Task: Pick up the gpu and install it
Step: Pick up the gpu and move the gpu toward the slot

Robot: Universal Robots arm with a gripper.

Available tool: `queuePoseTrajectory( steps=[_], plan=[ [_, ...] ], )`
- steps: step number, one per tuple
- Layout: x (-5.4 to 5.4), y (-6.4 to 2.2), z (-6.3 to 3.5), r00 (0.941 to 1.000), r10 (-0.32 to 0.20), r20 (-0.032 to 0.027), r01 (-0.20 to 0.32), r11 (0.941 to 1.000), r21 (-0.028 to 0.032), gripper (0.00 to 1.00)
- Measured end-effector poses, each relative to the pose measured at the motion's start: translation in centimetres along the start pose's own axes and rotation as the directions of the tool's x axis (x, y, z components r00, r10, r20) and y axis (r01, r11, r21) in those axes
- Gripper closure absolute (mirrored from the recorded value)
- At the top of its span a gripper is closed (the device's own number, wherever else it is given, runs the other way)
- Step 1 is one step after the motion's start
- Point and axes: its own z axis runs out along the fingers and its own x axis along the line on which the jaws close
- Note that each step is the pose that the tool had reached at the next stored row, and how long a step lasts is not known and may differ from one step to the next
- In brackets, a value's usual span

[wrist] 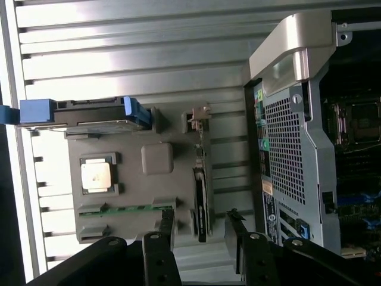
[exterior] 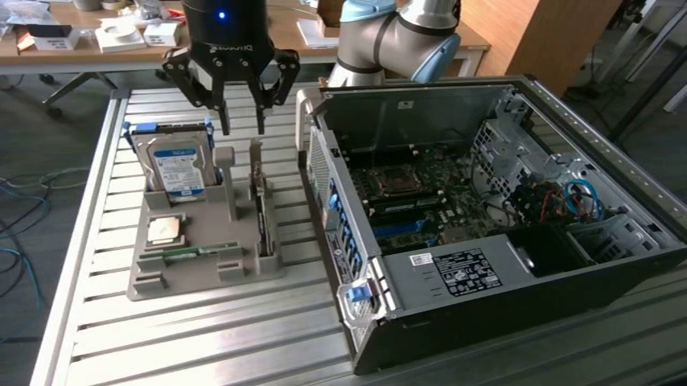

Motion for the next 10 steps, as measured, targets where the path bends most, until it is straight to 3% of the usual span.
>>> queuePoseTrajectory(
  steps=[10],
  plan=[
    [0.02, -0.04, 1.03, 1.0, 0.0, -0.0001, 0.0, 1.0, 0.0001, 0.53]
  ],
)
